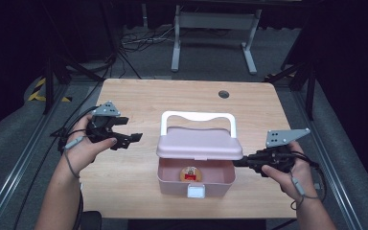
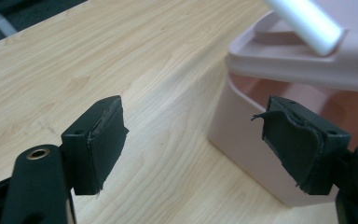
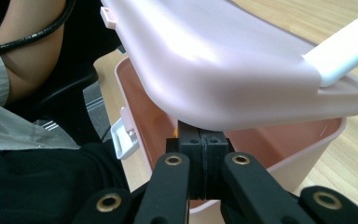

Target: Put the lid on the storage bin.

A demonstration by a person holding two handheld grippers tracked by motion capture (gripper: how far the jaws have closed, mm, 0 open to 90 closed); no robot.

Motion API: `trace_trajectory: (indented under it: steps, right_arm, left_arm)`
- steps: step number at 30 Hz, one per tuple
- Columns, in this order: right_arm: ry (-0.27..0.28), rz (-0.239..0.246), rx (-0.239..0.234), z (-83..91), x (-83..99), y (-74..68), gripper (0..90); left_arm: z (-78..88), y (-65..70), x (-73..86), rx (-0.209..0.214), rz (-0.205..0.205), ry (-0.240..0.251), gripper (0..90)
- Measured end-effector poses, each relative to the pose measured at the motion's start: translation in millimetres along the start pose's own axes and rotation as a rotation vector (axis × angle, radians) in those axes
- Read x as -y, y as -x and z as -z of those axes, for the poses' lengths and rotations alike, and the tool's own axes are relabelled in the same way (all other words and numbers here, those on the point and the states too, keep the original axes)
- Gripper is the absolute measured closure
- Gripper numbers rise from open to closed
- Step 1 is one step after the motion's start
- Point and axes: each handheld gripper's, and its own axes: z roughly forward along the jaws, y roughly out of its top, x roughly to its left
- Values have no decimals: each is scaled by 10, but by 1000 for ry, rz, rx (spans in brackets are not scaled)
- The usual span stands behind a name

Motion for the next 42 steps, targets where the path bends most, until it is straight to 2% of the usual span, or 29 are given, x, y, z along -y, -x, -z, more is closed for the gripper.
trace_trajectory:
  steps: [3, 10, 13, 21, 28, 30, 34, 38, 42]
  right_arm:
    - [-13, 0, 4, 2, 4, -5, 900]
    - [-37, -16, 18, 4, 10, -20, 900]
    - [-62, -52, 39, -6, 8, -39, 900]
    - [-104, -66, 44, -30, 6, -71, 900]
    - [-138, -84, 55, -34, -4, -120, 900]
    - [-147, -90, 56, -34, -1, -119, 900]
    - [-167, -95, 54, -44, 4, -122, 900]
    - [-190, -97, 49, -59, 11, -120, 900]
    - [-214, -97, 44, -82, 21, -117, 900]
  left_arm:
    - [-51, -29, 12, -29, 7, -13, 218]
    - [-144, -95, 41, -47, 34, -27, 217]
    - [-193, -135, 65, -62, 41, -44, 217]
    - [-245, -190, 98, -55, 70, -48, 218]
    - [-282, -234, 128, -66, 94, -44, 217]
    - [-290, -251, 134, -69, 90, -48, 217]
    - [-313, -267, 149, -65, 107, -48, 217]
    - [-327, -291, 161, -68, 98, -55, 217]
    - [-345, -287, 170, -59, 110, -58, 217]
